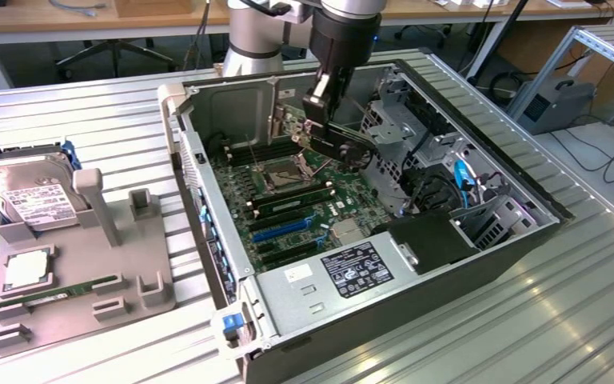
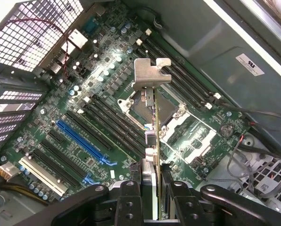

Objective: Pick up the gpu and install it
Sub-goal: 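Insert the gpu into the slot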

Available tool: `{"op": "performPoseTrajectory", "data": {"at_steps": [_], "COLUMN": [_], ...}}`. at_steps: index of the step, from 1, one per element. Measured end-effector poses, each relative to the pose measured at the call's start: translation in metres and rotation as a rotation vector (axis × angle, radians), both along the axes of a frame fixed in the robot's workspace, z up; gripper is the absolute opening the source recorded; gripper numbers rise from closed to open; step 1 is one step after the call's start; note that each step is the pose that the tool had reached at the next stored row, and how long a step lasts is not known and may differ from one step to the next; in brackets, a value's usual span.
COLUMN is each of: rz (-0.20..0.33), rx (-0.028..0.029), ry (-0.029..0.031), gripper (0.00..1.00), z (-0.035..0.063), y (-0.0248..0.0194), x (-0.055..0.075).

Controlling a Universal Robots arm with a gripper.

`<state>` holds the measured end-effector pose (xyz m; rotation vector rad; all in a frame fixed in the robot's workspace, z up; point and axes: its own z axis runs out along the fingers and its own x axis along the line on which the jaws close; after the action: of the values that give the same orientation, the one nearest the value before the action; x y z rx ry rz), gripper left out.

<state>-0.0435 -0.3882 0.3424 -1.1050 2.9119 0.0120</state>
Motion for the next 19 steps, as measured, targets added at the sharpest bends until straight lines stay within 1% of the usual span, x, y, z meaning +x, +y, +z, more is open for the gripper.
{"op": "performPoseTrajectory", "data": {"at_steps": [19], "rz": [0.080], "rx": [0.0000], "ry": [0.0000], "gripper": [0.27], "z": [0.0000], "y": [0.0000], "x": [0.0000]}}
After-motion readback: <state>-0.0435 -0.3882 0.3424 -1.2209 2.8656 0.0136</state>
